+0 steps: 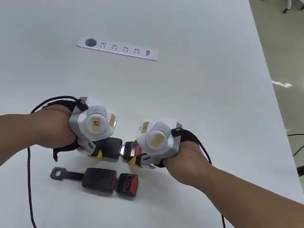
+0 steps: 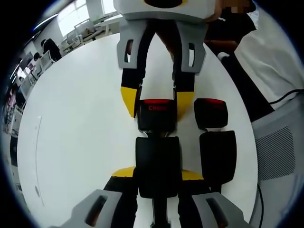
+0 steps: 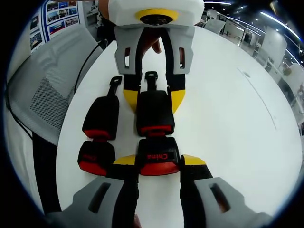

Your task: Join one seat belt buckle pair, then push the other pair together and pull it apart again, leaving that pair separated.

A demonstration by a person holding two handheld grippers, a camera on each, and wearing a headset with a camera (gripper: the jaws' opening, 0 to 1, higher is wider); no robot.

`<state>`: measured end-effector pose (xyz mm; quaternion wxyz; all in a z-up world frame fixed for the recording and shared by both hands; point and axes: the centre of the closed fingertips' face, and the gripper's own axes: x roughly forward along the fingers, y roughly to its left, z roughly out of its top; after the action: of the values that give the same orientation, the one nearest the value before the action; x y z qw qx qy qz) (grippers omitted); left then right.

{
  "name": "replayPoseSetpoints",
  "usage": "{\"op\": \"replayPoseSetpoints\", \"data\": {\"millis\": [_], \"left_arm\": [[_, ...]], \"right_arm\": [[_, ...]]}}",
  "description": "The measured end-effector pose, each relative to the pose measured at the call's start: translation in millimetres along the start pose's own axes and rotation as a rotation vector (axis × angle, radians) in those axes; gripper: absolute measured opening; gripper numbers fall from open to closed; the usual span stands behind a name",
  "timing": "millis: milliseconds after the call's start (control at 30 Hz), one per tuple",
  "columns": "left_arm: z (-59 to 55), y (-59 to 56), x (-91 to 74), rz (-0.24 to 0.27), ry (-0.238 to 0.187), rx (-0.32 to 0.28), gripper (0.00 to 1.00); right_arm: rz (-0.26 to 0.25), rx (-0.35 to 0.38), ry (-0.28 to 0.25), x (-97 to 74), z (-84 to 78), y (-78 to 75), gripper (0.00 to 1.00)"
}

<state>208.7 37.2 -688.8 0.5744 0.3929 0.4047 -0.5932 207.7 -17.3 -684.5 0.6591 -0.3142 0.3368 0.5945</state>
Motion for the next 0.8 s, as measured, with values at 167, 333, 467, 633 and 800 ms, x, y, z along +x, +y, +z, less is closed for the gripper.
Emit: {"op": "replayPoseSetpoints", "data": {"millis": [167,333,467,633,800], "left_arm": [[0.5,-1.1,-0.4,0.005,0.004,-0.003,0.32],[-0.6,-0.7,0.3,0.003,0.008,-0.001,0.32],[-1.4,-0.9,0.5,0.003,-0.002,-0.003,0.32],[-2.7,-0.3,1.4,0.003,0.001,-0.003,0.32],[-1.9,-0.8,0.7,0.001,-0.003,-0.004,0.32]], "right_arm": [[-0.006,-0.002,0.006,-3.5,2.4,2.1,0.3],[-0.007,-0.002,0.01,0.8,-0.8,1.0,0.31],[-0.007,-0.004,0.009,0.2,-2.1,1.8,0.31],[-0.009,-0.007,0.017,-8.7,-6.5,3.0,0.31],[0.0,-0.004,0.009,-8.3,-16.4,0.0,0.32]]}}
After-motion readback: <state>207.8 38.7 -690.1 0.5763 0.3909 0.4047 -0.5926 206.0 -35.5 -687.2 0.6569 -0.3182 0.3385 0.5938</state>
